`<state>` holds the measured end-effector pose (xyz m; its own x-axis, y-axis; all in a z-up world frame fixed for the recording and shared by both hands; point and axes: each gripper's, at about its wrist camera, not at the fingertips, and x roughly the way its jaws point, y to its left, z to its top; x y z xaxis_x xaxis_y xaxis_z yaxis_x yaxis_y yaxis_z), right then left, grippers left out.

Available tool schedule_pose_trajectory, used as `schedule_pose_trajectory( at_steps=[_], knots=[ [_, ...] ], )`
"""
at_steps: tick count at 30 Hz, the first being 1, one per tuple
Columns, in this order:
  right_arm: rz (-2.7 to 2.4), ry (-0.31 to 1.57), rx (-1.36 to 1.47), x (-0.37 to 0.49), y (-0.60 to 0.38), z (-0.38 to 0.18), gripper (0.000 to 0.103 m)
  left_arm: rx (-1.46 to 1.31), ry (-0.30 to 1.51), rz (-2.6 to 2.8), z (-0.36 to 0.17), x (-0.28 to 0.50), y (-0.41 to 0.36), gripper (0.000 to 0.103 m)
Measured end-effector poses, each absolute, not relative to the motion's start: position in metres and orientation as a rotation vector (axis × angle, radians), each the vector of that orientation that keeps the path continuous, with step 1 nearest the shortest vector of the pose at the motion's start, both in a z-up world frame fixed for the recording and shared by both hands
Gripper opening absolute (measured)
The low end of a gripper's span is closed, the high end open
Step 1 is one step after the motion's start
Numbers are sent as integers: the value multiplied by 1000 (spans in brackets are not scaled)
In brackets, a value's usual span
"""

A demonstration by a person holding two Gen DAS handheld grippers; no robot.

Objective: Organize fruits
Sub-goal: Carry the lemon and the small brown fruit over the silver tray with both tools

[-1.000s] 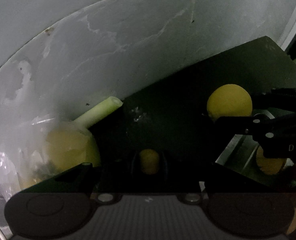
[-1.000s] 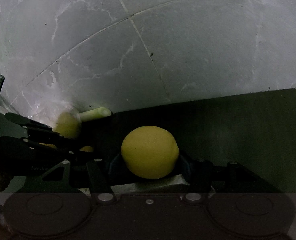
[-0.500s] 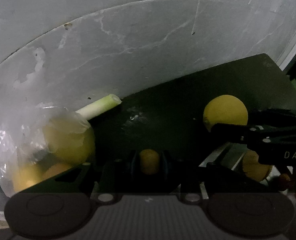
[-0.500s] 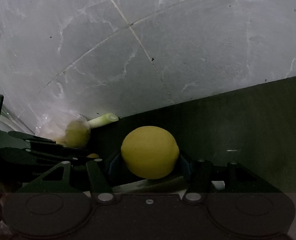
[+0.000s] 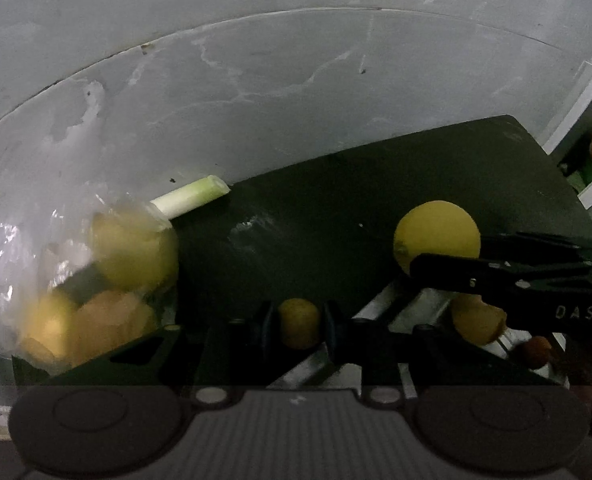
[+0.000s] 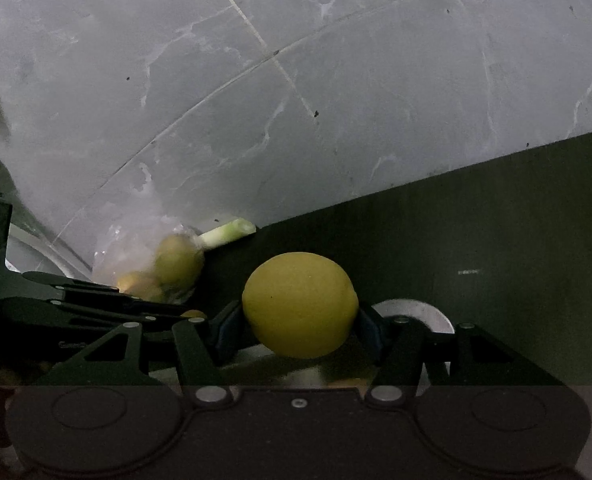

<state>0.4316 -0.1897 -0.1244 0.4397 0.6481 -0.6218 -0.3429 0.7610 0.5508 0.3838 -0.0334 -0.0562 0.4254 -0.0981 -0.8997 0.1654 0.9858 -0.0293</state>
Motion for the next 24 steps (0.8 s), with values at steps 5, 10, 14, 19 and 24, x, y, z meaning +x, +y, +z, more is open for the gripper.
schedule_pose_trajectory(
  at_steps=[5,10,14,19,24],
  knots=[
    [664,898,361,422,-190,-125,62,56,1109,-177,-52,372,-36,28],
    [678,889,326,414,-190,-122,62,57,1111,-192,-49,359,-38,28],
    [694,869,320,410,-191,-120,62,51,1122,-196,-50,350,-39,28],
    [711,854,284,403,-188,-116,62,38,1137,-199,-52,342,-40,28],
    [725,843,218,398,-184,-112,62,35,1153,-200,-54,336,-41,28]
  ],
)
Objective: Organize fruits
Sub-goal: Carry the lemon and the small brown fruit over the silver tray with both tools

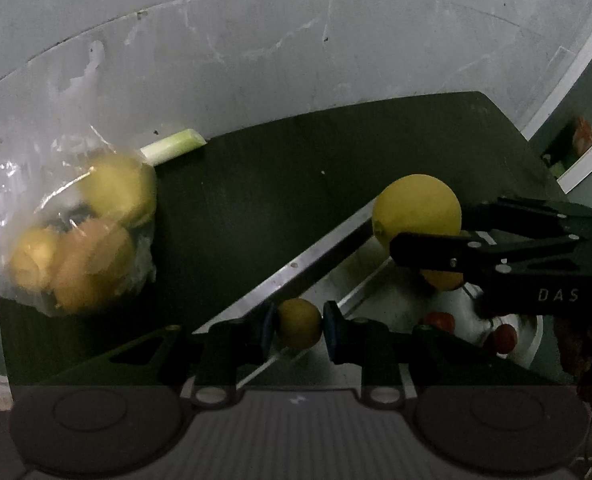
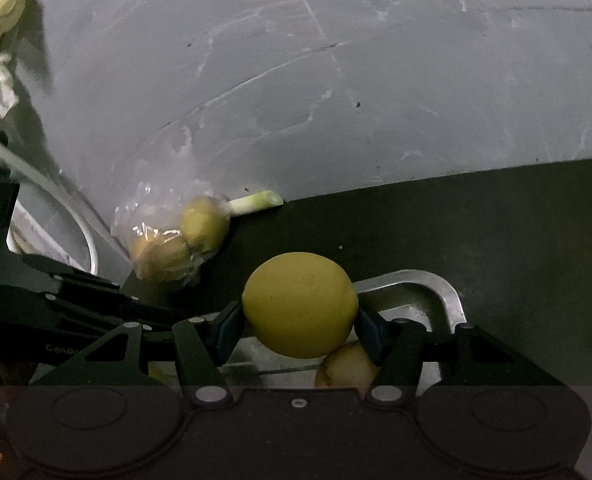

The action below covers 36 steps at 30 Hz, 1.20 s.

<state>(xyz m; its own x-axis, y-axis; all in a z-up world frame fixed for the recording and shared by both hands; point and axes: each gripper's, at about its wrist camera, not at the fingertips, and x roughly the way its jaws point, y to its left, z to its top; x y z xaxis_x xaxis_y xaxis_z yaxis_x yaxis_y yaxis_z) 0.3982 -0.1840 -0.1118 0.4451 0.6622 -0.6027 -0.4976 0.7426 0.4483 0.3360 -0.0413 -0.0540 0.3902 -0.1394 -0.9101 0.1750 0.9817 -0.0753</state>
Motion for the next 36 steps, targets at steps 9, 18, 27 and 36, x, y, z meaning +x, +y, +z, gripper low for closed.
schedule_pose_trajectory(
  at_steps=[9,18,27,36],
  knots=[
    [735,826,86,392,-171,-108,62,10,1179,-173,-62,330,-39,28],
    [739,832,36,394,-163,-110,62,-28,1201,-132,-69,329,-31,28],
    [741,817,-46,391,-153,-112,62,-79,1220,-111,-71,332,-26,28],
    [727,805,-90,388,-148,-115,63,-85,1223,-103,-71,333,-25,29]
  ],
)
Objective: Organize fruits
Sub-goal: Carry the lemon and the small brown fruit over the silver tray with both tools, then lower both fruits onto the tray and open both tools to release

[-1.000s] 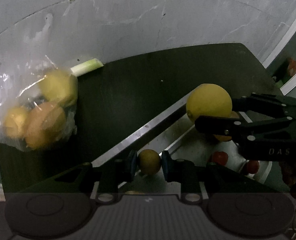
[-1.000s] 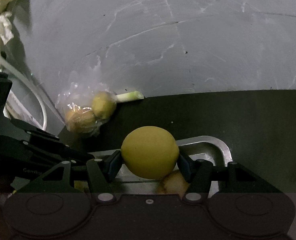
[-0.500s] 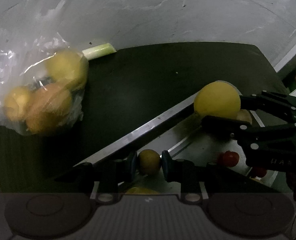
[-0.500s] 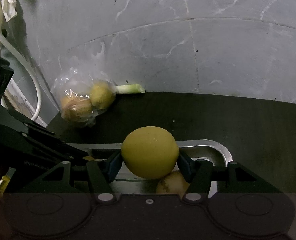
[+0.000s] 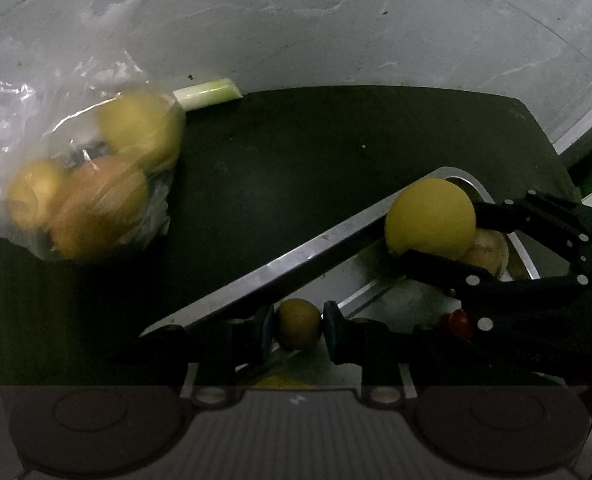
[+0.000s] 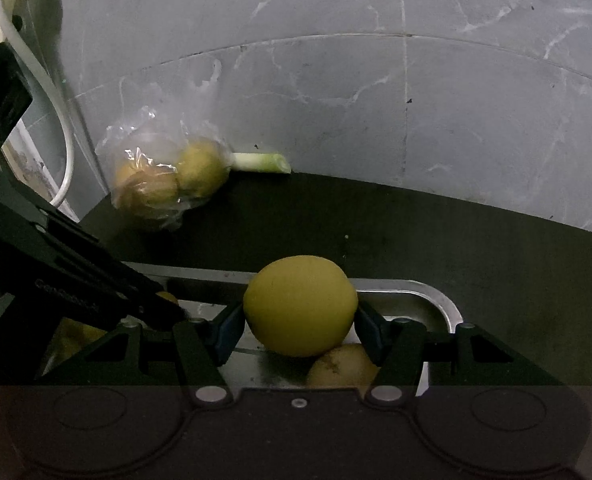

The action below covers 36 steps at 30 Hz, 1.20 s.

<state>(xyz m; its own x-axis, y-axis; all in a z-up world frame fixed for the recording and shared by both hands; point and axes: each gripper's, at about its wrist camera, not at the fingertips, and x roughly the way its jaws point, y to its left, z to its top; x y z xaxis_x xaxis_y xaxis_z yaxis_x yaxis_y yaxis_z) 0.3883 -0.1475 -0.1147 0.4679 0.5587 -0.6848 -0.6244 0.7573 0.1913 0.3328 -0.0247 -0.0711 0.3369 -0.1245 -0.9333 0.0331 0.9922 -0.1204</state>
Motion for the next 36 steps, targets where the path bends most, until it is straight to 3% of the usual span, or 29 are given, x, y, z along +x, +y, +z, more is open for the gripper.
schedule_pose_trajectory(
  at_steps=[8,15,26,34,36],
  knots=[
    [713,797,-90,385,-148,-115,66,-84,1221,-92,-73,332,-26,30],
    [679,776,-103,380,-150,-115,75,-82,1205,-92,-71,327,-26,45],
    [614,744,-65,373,-162,-112,85,-66,1137,-80,-54,315,-25,80],
    [558,713,-26,370,-174,-104,94,-44,1070,-51,-40,300,-23,98],
    [548,702,-12,368,-176,-103,96,-38,1056,-46,-38,296,-22,98]
  ],
)
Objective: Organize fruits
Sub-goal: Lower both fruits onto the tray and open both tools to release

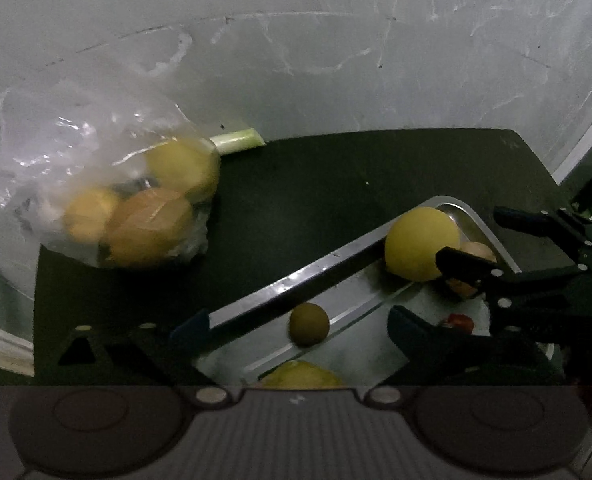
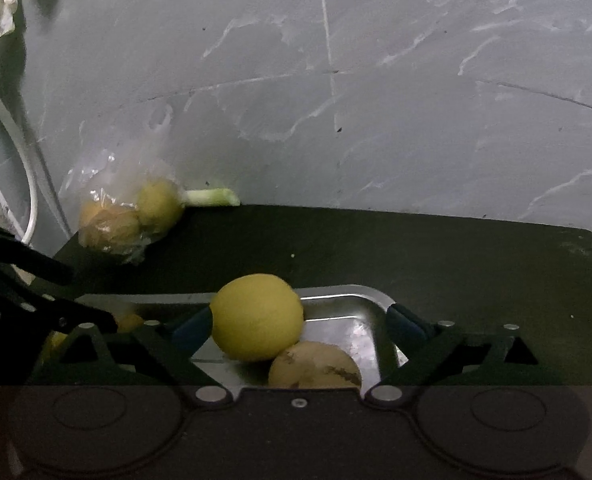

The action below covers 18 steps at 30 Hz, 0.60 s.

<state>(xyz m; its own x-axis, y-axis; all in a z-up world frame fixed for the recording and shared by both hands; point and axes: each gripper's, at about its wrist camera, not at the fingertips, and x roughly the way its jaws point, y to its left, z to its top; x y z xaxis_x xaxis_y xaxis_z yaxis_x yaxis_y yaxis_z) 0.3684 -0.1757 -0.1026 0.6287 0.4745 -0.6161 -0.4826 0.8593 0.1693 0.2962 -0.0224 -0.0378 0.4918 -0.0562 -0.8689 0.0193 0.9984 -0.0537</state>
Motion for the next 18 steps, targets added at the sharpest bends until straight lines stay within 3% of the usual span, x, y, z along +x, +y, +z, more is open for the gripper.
schedule_pose_trajectory(
  at_steps=[7,18],
  knots=[
    [514,699,26,364,-181,-99,102,-33,1001,-33,-31,284,-19,102],
    [468,690,78,356,-188,-89,102,-88,920,0,-25,266,-6,103]
  ],
)
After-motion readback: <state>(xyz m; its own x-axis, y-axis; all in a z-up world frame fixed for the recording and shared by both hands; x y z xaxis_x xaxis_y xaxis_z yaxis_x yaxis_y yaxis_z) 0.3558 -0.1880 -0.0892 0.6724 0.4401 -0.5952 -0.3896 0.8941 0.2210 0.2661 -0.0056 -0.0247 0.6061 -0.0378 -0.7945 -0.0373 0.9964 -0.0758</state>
